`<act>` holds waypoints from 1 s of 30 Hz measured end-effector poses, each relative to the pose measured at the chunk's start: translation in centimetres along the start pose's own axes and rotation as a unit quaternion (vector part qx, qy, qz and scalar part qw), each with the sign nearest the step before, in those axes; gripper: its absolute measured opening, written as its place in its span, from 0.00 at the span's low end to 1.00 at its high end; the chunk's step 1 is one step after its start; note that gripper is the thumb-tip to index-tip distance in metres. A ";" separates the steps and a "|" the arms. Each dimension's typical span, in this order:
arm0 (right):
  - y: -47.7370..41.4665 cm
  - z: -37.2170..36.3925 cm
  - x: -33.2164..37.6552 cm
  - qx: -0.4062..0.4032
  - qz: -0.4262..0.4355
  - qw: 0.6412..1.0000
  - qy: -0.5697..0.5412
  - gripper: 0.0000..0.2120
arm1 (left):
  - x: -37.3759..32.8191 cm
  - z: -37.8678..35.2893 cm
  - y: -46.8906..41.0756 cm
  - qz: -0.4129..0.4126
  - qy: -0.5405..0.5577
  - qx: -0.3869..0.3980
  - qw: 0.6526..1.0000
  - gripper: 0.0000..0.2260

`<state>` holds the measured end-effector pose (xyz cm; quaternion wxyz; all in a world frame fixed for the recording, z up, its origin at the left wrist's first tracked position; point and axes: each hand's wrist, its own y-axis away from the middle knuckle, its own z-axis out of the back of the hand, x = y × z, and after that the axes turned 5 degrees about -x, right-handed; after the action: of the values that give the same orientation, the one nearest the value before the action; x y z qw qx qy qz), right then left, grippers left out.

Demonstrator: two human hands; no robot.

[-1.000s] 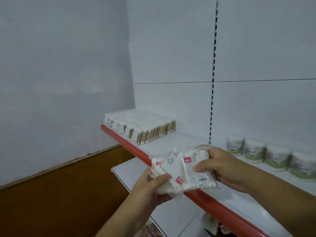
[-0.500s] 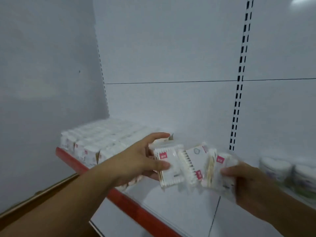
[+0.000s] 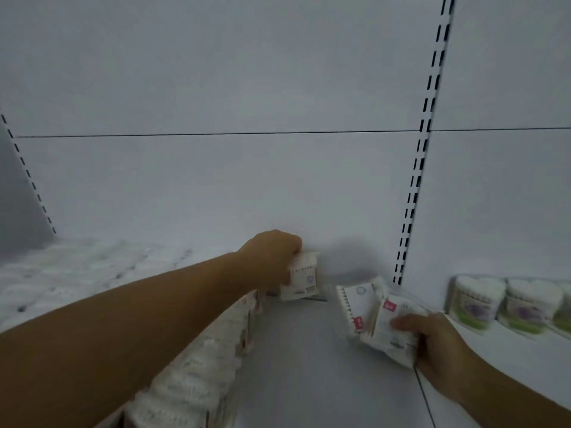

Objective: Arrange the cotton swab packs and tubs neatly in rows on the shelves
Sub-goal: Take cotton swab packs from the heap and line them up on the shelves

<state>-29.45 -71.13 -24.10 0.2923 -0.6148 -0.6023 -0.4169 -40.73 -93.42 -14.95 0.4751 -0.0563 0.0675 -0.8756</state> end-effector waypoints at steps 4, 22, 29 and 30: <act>-0.8 0.3 -0.5 0.023 -0.004 0.999 0.023 0.27 | 0.3 -1.5 -0.7 -0.076 -0.171 0.005 0.982 0.16; -1.4 1.5 -0.3 0.052 -0.017 0.999 0.003 0.25 | -4.2 1.3 1.4 0.012 0.034 0.019 0.999 0.25; -1.1 1.4 0.1 0.089 -0.028 0.995 -0.034 0.27 | -6.1 0.1 0.3 0.022 0.120 0.073 0.990 0.27; -1.0 1.3 0.1 0.095 -0.029 0.994 -0.036 0.28 | -6.3 0.1 0.3 0.038 0.177 0.090 0.979 0.25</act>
<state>-30.24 -69.85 -24.75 0.3152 -0.5812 -0.6668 -0.3439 -37.07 -88.32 -15.14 0.4915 0.1451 0.0730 -0.8556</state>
